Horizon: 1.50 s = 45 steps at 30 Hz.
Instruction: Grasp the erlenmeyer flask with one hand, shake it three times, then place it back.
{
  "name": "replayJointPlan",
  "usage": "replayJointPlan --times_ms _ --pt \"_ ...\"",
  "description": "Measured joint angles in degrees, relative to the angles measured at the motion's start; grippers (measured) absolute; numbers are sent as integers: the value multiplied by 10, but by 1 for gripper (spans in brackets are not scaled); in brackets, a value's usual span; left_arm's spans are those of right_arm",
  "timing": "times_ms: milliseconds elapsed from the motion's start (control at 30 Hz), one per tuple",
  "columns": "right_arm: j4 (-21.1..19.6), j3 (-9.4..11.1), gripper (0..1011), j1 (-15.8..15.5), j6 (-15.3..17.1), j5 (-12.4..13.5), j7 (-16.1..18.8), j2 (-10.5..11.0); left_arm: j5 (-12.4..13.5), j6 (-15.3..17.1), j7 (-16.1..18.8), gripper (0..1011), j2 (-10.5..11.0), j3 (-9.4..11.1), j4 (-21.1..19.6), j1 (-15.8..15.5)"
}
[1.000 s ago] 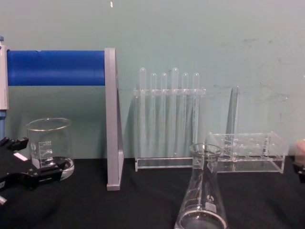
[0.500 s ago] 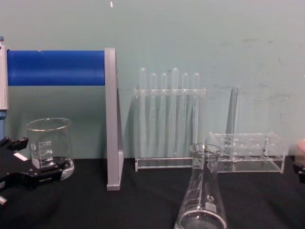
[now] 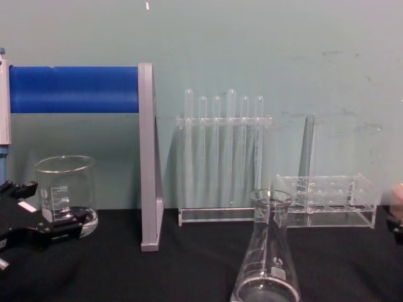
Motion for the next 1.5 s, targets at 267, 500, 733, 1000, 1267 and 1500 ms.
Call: replayJointPlan --times_ms 267,500,733,1000,1267,1500 --pt "-7 13 1003 -14 7 21 32 -11 0 0 0 1001 0 0 0 0" --pt "-25 23 1002 -31 14 50 68 -18 0 0 0 1001 0 0 0 0" --pt "-49 34 1002 -51 20 87 113 -23 0 0 0 1001 0 0 0 0" --pt "-79 39 1003 -72 22 113 163 -27 0 0 0 1001 0 0 0 0" --pt "-95 35 1002 -80 28 117 198 -35 0 0 0 1001 0 0 0 0" --pt "-95 30 1002 -76 33 111 218 -46 0 0 0 1001 0 0 0 0"
